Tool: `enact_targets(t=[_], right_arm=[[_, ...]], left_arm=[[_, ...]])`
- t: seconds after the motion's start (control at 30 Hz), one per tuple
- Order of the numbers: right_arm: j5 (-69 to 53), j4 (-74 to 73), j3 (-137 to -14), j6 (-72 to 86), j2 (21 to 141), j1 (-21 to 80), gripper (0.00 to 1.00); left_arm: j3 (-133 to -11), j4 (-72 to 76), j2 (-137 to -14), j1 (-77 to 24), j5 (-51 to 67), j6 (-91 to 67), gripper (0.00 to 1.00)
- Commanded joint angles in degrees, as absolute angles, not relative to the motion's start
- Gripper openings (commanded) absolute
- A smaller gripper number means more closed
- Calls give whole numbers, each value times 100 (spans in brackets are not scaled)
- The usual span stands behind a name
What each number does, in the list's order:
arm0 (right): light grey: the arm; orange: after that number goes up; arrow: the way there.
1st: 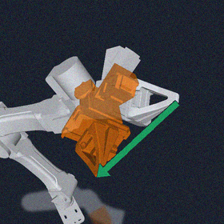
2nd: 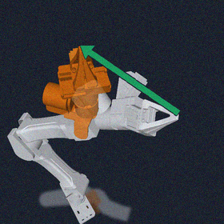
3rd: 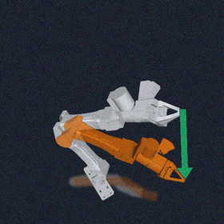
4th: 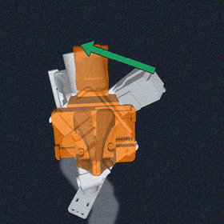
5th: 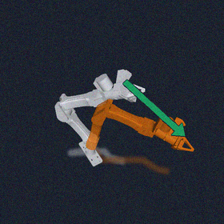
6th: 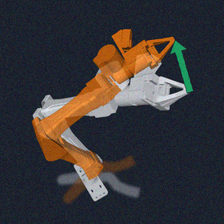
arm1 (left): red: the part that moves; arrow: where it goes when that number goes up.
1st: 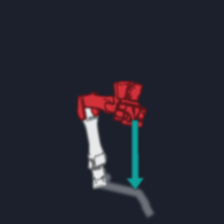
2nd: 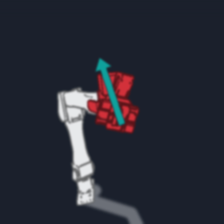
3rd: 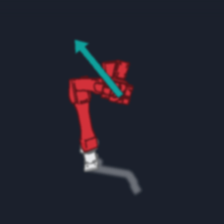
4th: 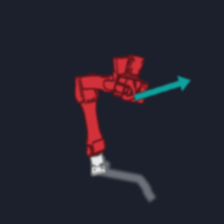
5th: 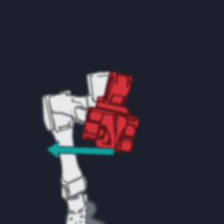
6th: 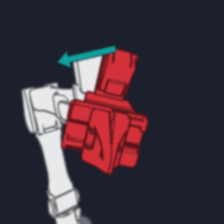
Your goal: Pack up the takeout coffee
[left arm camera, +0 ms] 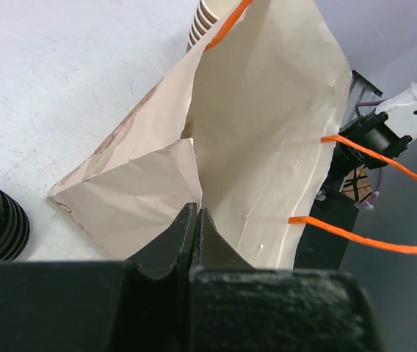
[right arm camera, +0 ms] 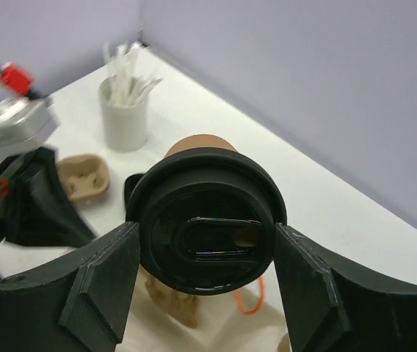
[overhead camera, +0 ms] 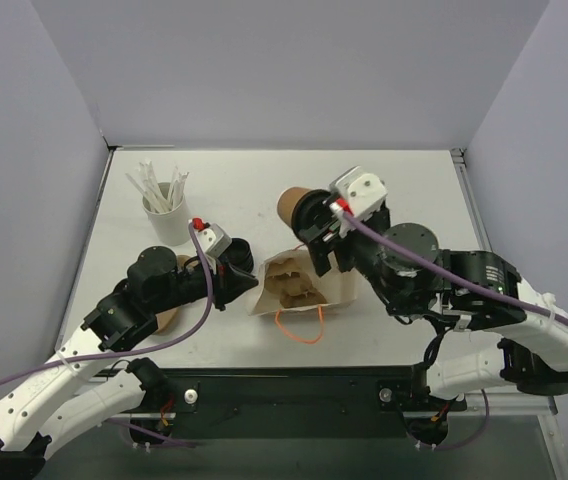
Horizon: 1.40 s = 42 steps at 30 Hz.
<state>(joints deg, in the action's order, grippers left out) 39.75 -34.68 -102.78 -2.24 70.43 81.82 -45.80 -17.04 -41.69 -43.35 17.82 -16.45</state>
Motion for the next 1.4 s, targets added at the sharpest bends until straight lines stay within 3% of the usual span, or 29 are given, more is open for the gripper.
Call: enact_targets(t=[0.0, 0.2, 0.43, 0.5, 0.8, 1.1, 1.37], right_arm=[[4176, -2568, -9961, -352, 6672, 7166, 41], [2806, -2820, -9090, 886, 6539, 4223, 41], [978, -3199, -8570, 2029, 7329, 2471, 41], [513, -3304, -8499, 2240, 7749, 2295, 41], [448, -3200, -8367, 2311, 9043, 2224, 41], [483, -3032, -8051, 2382, 9439, 2162, 52], [422, -3093, -7989, 2549, 9712, 2022, 54]], left_arm=[[-4746, -1819, -4113, -4315, 1854, -1416, 0], [-4878, -1942, -3938, -4316, 1977, -1327, 0], [-5001, -2179, -3814, -4324, 1916, -1152, 0], [-5036, -2215, -3806, -4324, 1881, -1099, 0], [-5098, -2364, -3850, -4316, 1863, -1002, 0], [-5115, -2391, -3920, -4324, 1784, -993, 0], [-5142, -2452, -3929, -4324, 1714, -976, 0]])
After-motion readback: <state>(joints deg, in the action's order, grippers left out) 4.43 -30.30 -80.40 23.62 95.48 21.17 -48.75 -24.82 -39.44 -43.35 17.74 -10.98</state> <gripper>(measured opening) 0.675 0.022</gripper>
